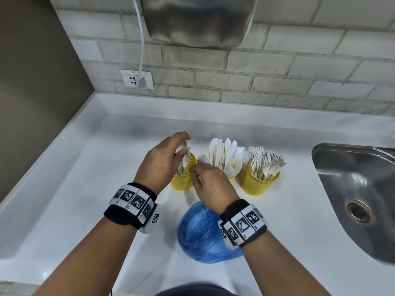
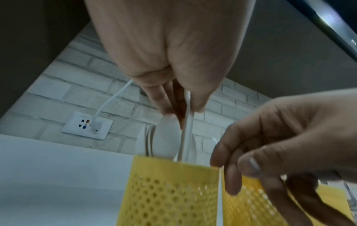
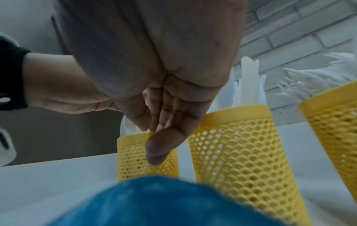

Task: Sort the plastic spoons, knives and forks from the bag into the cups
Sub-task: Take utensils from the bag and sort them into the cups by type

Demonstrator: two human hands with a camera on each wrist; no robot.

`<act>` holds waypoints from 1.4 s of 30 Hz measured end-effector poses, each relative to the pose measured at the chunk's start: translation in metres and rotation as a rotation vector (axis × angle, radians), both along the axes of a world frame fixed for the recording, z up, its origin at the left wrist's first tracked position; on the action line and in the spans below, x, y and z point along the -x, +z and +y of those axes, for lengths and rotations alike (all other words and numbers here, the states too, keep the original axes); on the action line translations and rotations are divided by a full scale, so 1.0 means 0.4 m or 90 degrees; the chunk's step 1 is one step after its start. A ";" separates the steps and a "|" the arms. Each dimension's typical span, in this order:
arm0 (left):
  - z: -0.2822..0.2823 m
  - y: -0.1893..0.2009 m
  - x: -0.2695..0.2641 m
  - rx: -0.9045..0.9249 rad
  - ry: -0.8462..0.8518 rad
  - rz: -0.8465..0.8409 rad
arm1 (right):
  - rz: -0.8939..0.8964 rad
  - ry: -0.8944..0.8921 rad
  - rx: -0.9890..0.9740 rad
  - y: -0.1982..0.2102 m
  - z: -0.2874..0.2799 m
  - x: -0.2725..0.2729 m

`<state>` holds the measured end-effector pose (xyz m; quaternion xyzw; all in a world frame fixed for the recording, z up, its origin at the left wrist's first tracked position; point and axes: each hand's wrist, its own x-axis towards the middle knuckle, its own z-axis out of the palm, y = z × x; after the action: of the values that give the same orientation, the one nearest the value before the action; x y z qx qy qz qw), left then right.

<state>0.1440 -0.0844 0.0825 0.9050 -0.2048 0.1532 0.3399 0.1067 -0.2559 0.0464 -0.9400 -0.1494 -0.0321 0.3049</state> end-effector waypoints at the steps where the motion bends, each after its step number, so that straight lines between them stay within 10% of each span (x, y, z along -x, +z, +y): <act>1: -0.001 -0.015 -0.003 -0.018 -0.009 -0.019 | -0.001 -0.001 0.002 -0.001 0.000 -0.001; 10: 0.006 -0.138 -0.005 -0.149 0.023 -0.072 | 0.001 0.011 0.014 -0.003 -0.004 0.005; 23: 0.019 -0.138 0.044 0.197 0.063 0.228 | 0.022 -0.137 0.099 0.015 -0.060 0.055; 42: 0.016 -0.152 0.080 0.135 0.133 0.242 | -0.022 -0.159 0.098 0.004 -0.099 0.084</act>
<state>0.1121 -0.0780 0.0216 0.8930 -0.0254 0.0353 0.4480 0.0732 -0.2956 0.0481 -0.9712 -0.0387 -0.0744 0.2231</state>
